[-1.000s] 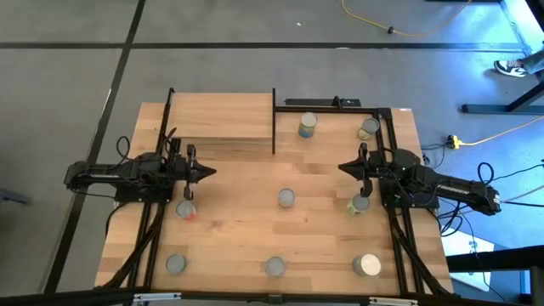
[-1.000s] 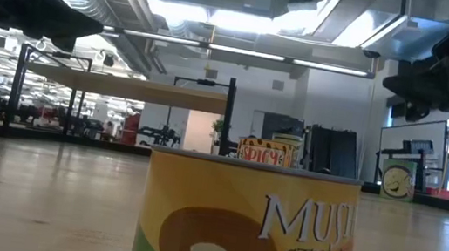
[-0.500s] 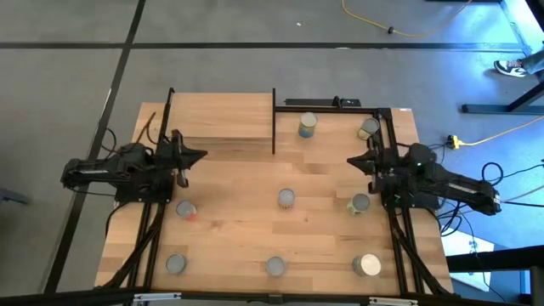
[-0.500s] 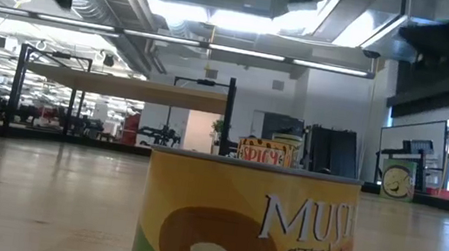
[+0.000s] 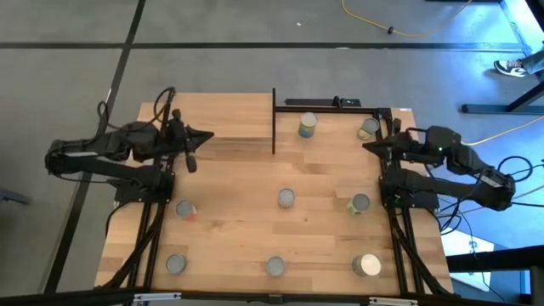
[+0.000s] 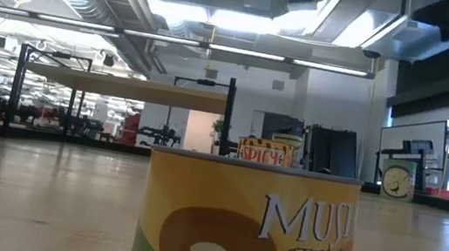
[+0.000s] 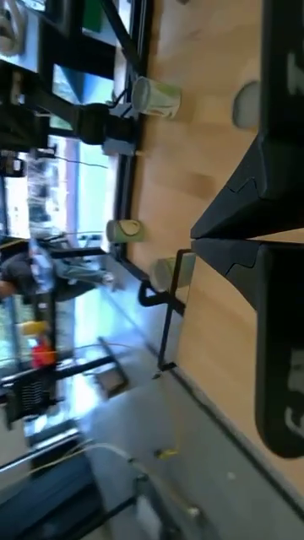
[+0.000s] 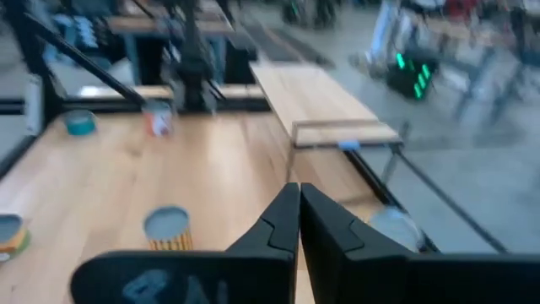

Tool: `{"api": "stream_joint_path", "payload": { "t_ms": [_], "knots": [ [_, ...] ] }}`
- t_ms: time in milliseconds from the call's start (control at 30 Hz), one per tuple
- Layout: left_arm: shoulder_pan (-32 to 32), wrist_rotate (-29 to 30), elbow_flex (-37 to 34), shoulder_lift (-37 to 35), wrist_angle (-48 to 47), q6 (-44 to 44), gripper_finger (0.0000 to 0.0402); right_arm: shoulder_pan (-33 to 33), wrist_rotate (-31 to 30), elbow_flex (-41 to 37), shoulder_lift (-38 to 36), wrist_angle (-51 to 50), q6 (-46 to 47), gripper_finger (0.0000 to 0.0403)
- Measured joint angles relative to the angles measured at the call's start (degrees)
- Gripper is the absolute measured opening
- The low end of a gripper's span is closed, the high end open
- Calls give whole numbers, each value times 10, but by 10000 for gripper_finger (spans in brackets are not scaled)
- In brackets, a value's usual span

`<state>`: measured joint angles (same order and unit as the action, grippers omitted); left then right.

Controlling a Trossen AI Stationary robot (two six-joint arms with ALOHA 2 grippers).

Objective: Pick and place cans onto a shelf
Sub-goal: Put the canned meatballs on the shelf

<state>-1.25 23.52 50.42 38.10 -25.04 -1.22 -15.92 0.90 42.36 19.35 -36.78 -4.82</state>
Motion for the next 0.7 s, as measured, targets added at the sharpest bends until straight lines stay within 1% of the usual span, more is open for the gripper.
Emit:
{"api": "stream_joint_path", "payload": {
  "t_ms": [167,267,367,433,500,533,700],
  "knots": [
    [-25,2,120,99,-138,-66,0,0,-4,94,84,-104,3,16],
    [-54,-7,182,155,-201,-139,0,0,-9,144,130,-143,49,16],
    [-85,-41,232,200,-249,-192,0,0,-27,186,167,-174,101,16],
    [-101,-79,259,221,-256,-195,0,0,-28,209,185,-185,107,16],
    [-111,-107,272,233,-255,-173,0,0,-28,224,195,-188,105,16],
    [-113,-115,276,236,-249,-164,0,0,-28,229,198,-188,105,16],
    [-114,-148,277,238,-238,-175,0,0,-28,242,200,-186,104,16]
  ]
}}
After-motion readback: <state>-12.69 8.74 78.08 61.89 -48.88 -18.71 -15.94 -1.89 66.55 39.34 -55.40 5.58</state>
